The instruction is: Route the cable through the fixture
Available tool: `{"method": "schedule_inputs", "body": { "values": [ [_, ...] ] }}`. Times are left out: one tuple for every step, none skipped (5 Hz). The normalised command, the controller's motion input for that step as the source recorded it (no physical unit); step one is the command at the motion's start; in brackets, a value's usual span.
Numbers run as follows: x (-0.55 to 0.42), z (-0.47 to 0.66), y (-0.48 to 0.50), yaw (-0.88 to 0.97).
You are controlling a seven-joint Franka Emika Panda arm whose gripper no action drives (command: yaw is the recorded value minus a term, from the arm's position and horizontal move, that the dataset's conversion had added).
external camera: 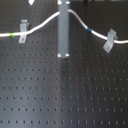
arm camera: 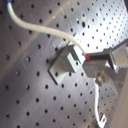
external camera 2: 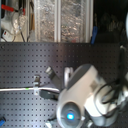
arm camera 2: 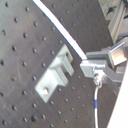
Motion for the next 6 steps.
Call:
{"method": "schedule_inputs", "body": {
  "values": [
    [-0.403, 0.27, 0.078, 0.0],
    [-0.07, 0.56, 0.358, -0.16],
    [-0.176, 0.29, 0.189, 0.0],
    [-0.039, 0.41, 0.574, 0.06],
    [-0.085, 0.32, 0.464, 0.1],
    [0.0, 0.03, 0.0, 0.0]
  ]
}}
